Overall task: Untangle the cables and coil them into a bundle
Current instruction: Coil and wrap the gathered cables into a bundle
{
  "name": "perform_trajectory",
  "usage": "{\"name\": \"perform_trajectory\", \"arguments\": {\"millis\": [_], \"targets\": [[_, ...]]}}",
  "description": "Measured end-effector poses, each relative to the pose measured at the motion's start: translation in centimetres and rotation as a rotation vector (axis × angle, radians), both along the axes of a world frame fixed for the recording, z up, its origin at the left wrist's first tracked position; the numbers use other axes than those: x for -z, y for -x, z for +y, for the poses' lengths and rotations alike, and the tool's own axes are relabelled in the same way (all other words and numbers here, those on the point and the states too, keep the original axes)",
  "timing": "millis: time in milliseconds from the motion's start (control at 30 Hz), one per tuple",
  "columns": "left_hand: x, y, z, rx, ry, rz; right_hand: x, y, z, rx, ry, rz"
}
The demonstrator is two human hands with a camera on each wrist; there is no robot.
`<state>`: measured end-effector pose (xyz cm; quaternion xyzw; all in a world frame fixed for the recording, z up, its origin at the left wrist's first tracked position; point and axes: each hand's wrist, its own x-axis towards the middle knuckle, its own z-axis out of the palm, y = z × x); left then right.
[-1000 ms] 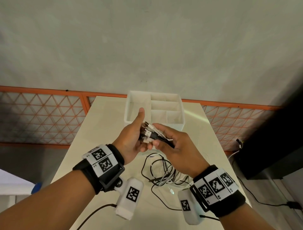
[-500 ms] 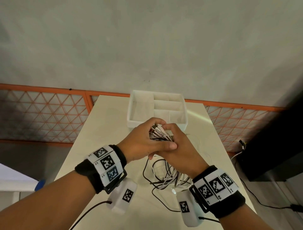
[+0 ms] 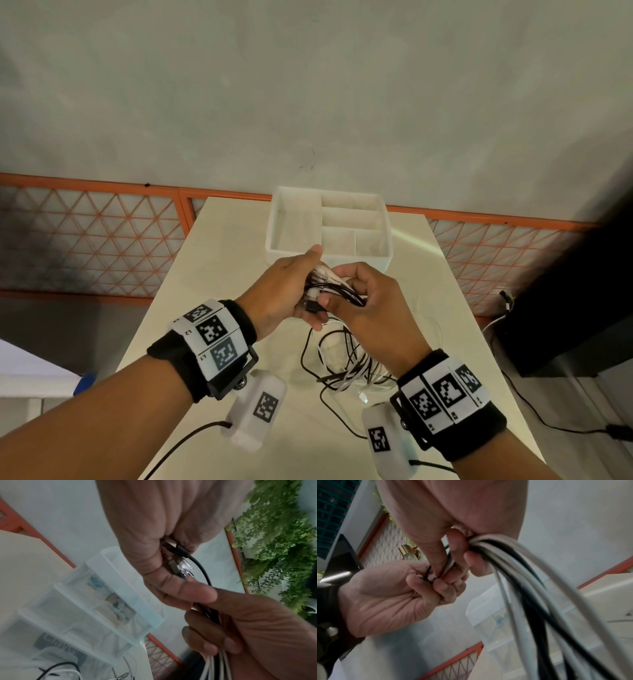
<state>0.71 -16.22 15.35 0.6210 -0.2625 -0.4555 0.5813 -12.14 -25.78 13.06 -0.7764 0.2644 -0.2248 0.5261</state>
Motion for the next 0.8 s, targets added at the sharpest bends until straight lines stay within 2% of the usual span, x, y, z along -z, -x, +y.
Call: {"name": "perform_trajectory", "arguments": {"millis": [167, 333, 433, 567, 800], "targets": [[0.0, 0.3, 0.3, 0.075, -0.039, 0.011, -0.3, -0.2, 0.7, 0.031, -0.047, -0.02], [0.4, 0.2, 0.2, -0.017, -0.071, 0.075, 0.1, -0.5, 1.1, 0.035, 0.048, 0.02], [0.6, -0.3, 0.3, -0.077, -0.08, 0.146, 0.4, -0.2, 1.0, 0.007, 0.109, -0.03], [0.6, -0.6, 0.5, -0.012, -0.099, 0.138, 0.5, 0.0, 1.1, -0.067, 0.231, -0.08], [0.8, -0.2, 0.0, -0.173, -0.048, 0.118, 0.7, -0.1, 1.0, -0.092, 0.056, -0.137]]}}
